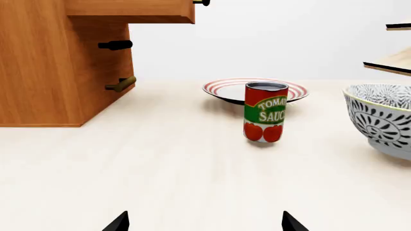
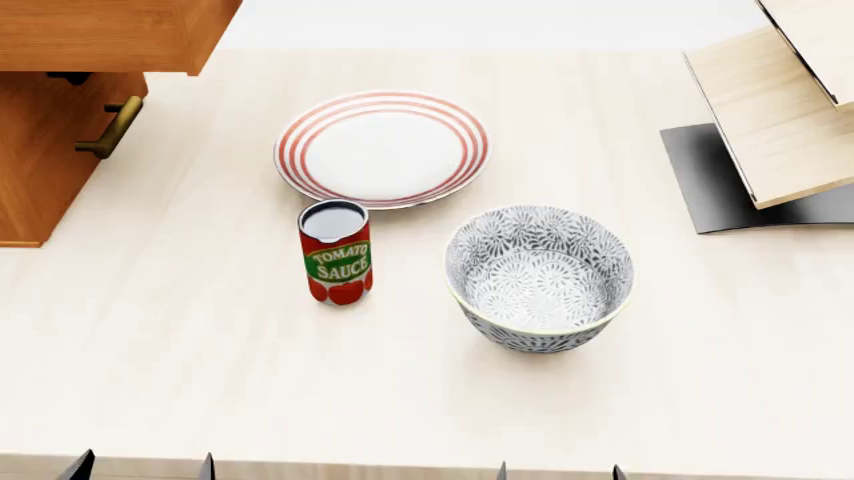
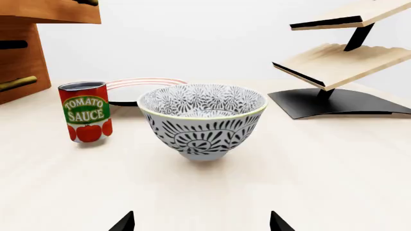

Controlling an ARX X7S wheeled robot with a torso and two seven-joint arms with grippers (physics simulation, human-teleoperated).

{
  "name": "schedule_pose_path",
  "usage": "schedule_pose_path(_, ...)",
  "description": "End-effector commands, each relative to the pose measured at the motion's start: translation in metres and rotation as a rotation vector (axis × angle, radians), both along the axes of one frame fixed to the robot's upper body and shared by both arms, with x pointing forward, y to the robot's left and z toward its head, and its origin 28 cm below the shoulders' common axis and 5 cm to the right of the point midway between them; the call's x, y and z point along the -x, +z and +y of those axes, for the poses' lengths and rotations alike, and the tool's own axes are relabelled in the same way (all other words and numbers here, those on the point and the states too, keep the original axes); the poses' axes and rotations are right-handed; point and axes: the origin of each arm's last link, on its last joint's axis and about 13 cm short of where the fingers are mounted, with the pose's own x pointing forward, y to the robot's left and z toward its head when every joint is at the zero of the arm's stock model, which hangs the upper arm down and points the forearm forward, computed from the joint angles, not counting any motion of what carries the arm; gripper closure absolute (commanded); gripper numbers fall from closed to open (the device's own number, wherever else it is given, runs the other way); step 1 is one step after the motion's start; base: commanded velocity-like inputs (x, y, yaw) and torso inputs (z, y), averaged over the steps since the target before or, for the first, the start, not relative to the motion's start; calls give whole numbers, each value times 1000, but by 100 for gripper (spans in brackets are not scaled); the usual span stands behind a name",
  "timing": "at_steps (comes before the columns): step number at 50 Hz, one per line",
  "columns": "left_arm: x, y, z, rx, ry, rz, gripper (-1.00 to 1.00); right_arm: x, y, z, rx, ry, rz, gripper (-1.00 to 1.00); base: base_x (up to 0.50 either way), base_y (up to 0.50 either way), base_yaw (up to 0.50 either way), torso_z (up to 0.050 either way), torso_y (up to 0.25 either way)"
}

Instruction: Close the top drawer of the cabinet.

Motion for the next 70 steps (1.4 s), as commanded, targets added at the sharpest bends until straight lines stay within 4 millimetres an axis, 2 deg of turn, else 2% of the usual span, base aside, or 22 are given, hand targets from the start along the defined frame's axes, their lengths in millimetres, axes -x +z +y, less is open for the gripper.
schedule_pose_path(1, 0, 0, 0, 0, 0, 0, -100, 0, 0, 0, 0, 0, 0, -100, 0, 0, 0, 0, 0)
schedule_pose_path(11, 1, 4, 0, -10, -6, -15, -100, 1, 7, -2, -29, 4, -4, -100, 0, 0, 0, 0, 0)
schedule_pose_path(14, 3, 23, 5, -9, 11, -92, -100, 6, 23, -9, -55, -18, -46, -100, 0, 0, 0, 0, 0)
schedule_pose_path(17, 5, 33, 7, -8, 20, -141, -100, 11, 35, -12, -16, -55, -107, -100, 0, 0, 0, 0, 0)
schedule_pose_path(18, 7, 42, 8, -7, 24, -175, -100, 16, 46, -13, -16, -58, -142, -100, 0, 0, 0, 0, 0)
schedule_pose_path(22, 18, 64, 6, -51, 9, -296, -100, 21, 59, -16, -11, -73, -187, -100, 0, 0, 0, 0, 0)
schedule_pose_path(28, 25, 79, 2, -46, -36, -342, -100, 27, 70, -16, -19, -68, -223, -100, 0, 0, 0, 0, 0)
schedule_pose_path(35, 22, 81, 0, -66, -36, -355, -100, 30, 77, -17, -12, -60, -251, -100, 0, 0, 0, 0, 0)
schedule_pose_path(40, 20, 84, 0, -68, -31, -358, -100, 28, 75, -18, -4, -70, -249, -100, 0, 0, 0, 0, 0)
schedule_pose_path(50, 12, 76, -1, -90, -19, -335, -100, 24, 67, -17, 21, -90, -230, -100, 8, 0, 0, 0, 0)
schedule_pose_path(70, 11, 73, -4, -146, -2, -351, -100, 23, 64, -15, 21, -66, -237, -100, 437, 0, 0, 0, 0)
